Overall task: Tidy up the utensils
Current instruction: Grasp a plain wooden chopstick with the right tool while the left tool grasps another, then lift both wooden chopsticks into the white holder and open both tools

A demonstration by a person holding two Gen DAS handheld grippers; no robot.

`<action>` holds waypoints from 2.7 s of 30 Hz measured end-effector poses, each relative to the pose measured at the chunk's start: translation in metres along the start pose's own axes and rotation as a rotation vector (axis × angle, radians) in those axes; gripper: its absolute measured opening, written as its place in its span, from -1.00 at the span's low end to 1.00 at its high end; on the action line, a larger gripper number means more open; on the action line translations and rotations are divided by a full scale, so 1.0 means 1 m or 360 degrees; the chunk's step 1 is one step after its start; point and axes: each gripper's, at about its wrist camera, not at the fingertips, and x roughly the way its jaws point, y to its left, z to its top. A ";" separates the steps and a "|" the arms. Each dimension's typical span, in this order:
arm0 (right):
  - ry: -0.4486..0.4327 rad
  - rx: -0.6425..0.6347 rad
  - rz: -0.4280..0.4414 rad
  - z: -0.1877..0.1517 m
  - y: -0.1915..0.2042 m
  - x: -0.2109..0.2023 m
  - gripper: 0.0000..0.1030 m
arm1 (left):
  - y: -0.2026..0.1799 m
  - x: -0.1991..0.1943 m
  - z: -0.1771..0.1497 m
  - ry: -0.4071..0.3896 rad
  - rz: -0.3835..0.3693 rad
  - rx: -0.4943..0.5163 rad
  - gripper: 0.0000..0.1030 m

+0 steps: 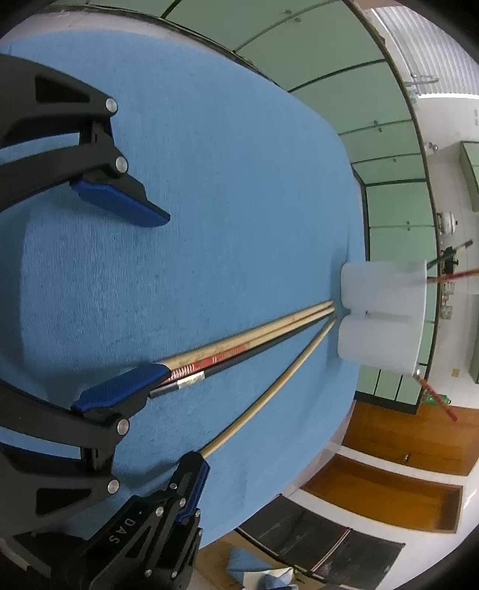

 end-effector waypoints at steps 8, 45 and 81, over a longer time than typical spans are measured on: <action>-0.0004 0.0014 0.0016 -0.002 -0.003 -0.001 -0.88 | -0.012 0.004 0.001 0.0003 -0.0007 0.0038 0.52; -0.0161 0.0027 0.0104 0.010 -0.014 -0.038 -0.88 | -0.008 -0.026 0.012 -0.0120 0.0054 0.0029 -0.87; -0.0563 -0.0163 0.0298 0.202 -0.024 -0.148 -0.88 | -0.005 -0.128 0.163 -0.0683 -0.0122 0.0162 -0.88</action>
